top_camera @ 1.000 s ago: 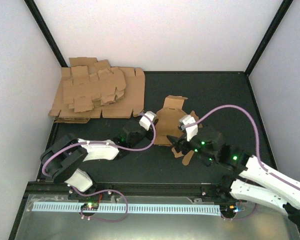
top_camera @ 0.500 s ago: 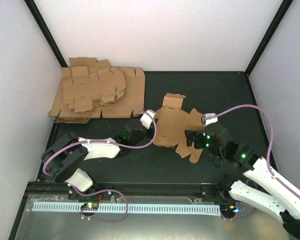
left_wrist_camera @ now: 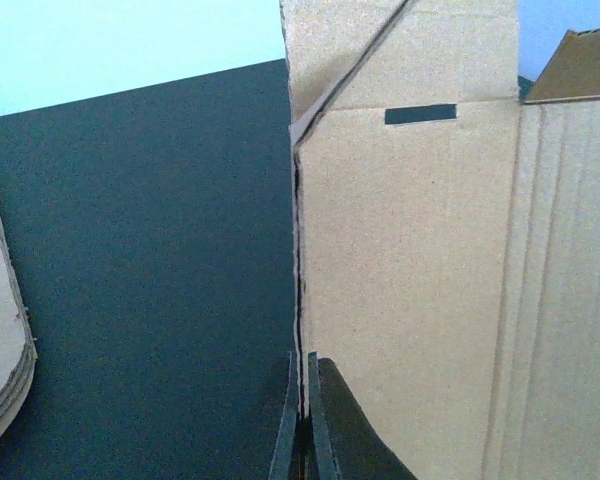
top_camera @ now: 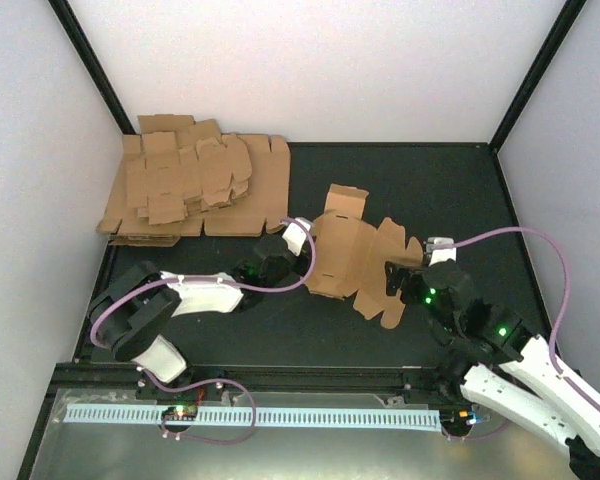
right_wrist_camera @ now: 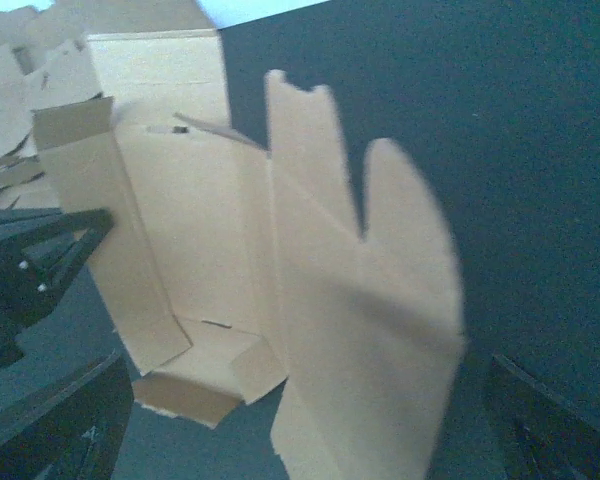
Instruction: Fold the paper box
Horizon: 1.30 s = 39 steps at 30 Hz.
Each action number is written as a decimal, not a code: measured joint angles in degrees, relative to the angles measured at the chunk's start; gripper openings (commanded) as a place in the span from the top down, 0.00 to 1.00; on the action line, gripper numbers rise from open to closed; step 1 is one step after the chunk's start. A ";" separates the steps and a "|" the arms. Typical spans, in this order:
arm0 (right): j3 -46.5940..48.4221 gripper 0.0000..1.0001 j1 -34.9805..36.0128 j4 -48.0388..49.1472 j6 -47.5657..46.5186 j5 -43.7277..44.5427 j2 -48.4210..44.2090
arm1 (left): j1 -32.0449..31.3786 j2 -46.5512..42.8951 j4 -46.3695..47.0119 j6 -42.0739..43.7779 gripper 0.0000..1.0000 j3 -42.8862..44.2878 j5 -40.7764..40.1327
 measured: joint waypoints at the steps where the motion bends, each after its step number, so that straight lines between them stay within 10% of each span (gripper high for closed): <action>1: 0.39 0.01 0.00 -0.59 0.44 0.90 0.26 | 0.13 0.20 -0.04 -0.17 0.98 0.04 0.00; 11: -3.08 0.07 -1.53 0.61 2.27 0.96 4.15 | 0.24 0.61 -0.28 -0.35 0.98 0.07 0.07; 31: -19.54 0.67 -10.27 28.87 -3.65 -27.26 2.47 | 0.61 0.61 -0.15 -0.37 0.99 0.07 1.16; 39: -19.96 0.72 -10.27 29.49 -5.57 -31.61 -0.85 | 0.96 0.61 -0.24 -0.92 0.99 0.07 1.68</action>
